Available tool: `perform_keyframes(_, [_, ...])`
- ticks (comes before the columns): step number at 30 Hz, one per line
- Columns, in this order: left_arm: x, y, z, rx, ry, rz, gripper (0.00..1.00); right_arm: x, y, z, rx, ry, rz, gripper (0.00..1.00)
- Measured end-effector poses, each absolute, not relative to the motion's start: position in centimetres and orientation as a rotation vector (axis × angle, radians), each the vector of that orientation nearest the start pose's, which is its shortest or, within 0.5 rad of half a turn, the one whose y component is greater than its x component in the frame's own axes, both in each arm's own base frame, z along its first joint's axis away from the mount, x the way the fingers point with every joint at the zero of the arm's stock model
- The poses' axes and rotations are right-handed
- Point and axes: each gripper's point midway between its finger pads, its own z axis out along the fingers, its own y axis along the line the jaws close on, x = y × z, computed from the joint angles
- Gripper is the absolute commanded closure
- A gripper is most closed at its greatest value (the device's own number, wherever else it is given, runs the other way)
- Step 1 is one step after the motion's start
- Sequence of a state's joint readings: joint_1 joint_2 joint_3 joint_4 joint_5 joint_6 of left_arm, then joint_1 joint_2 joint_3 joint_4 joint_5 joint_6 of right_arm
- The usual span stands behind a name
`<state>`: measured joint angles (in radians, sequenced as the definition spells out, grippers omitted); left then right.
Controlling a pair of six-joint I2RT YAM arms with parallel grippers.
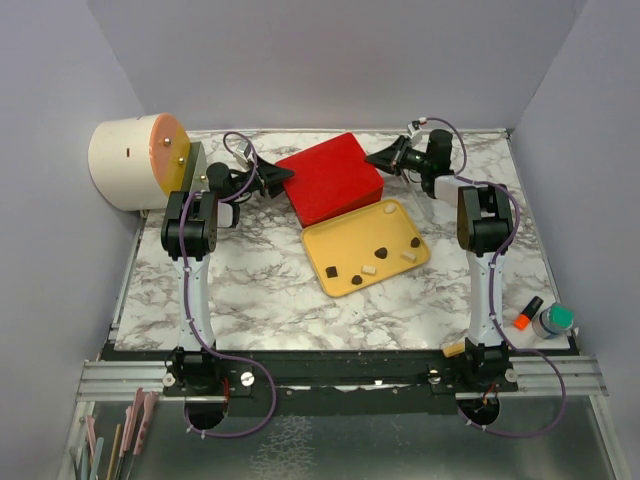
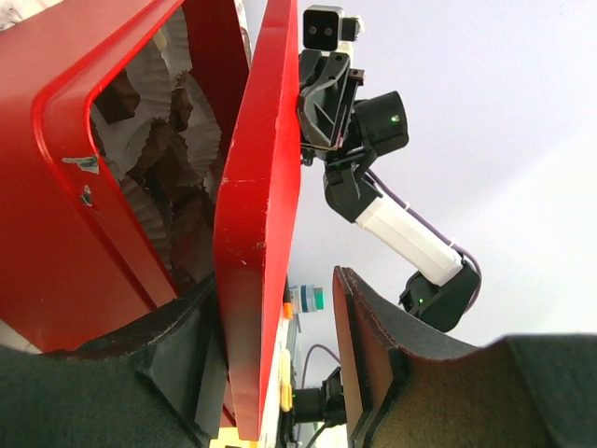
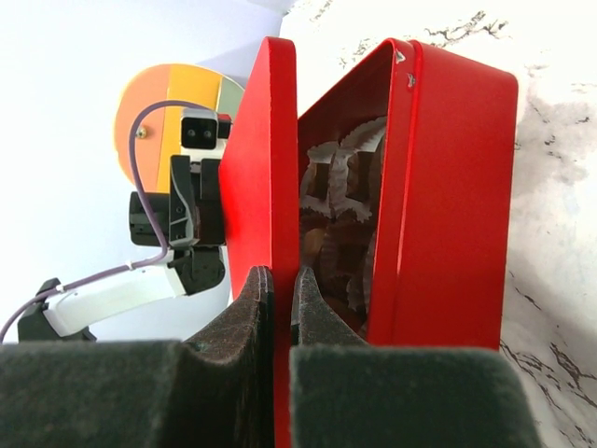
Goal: Pack the chocolate
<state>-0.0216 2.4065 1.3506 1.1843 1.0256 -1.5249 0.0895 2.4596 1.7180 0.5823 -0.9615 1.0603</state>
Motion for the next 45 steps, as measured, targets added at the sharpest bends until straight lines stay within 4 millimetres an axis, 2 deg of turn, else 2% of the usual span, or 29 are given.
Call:
perform_keyframes(4, [51.4, -18.3, 12.1, -0.340, 1.837, -1.883, 0.50, 57.2, 21.7, 12.3, 0.123, 1.950, 1.622, 1.00])
perform_keyframes(10, [51.3, -18.3, 12.0, -0.342, 1.840, -1.881, 0.50, 58.1, 21.8, 14.8, 0.087, 1.898, 1.621, 1.00])
perform_keyframes(13, [51.3, -18.3, 11.9, -0.345, 1.842, -1.881, 0.50, 58.4, 21.8, 15.4, 0.076, 1.884, 1.620, 1.00])
perform_keyframes(23, [51.3, -18.3, 11.9, -0.345, 1.842, -1.881, 0.51, 58.5, 21.8, 13.6, 0.112, 1.913, 1.632, 1.00])
perform_keyframes(39, [51.3, -18.3, 11.9, -0.345, 1.841, -1.878, 0.52, 58.5, 21.8, 13.3, 0.125, 1.919, 1.641, 1.00])
perform_keyframes(45, [51.3, -18.3, 12.5, -0.336, 1.833, -1.876, 0.52, 58.5, 21.8, 12.8, 0.139, 1.933, 1.643, 1.00])
